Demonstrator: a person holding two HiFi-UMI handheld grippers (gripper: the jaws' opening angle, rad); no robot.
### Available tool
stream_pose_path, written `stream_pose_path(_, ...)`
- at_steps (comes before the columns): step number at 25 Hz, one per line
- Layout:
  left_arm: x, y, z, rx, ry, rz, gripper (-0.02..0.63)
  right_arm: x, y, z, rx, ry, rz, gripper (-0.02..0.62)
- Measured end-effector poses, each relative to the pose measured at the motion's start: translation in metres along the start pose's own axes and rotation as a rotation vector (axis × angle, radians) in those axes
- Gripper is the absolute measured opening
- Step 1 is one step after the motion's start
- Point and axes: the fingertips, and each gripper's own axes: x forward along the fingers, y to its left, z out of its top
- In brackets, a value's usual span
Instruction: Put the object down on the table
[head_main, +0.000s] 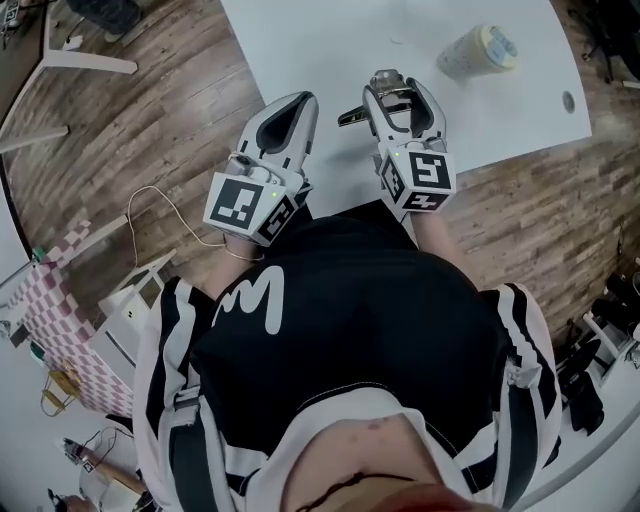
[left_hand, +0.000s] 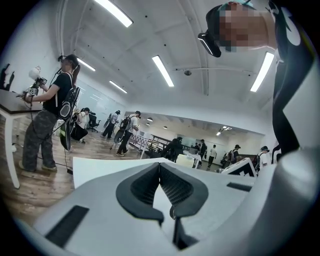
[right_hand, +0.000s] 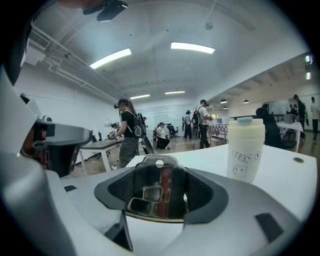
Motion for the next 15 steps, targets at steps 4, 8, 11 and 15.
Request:
stream_pose_path(4, -0.004, 0.003, -0.007, -0.015, 0.002, 0.022, 0.005, 0.005, 0.001, -0.018, -0.005, 0.028, 0.001, 0.296)
stream_pose_path(8, -0.009, 0.007, -0.019, -0.023, 0.018, 0.047, 0.005, 0.011, 0.002, -0.035, -0.016, 0.057, 0.012, 0.296)
stream_pose_path(11, -0.016, 0.009, -0.024, -0.030, 0.028, 0.060, 0.006, 0.013, 0.006, -0.044, -0.028, 0.076, 0.010, 0.296)
stream_pose_path(15, -0.020, 0.009, -0.025, -0.035, 0.030, 0.063, 0.005, 0.016, 0.006, -0.052, -0.032, 0.092, 0.003, 0.295)
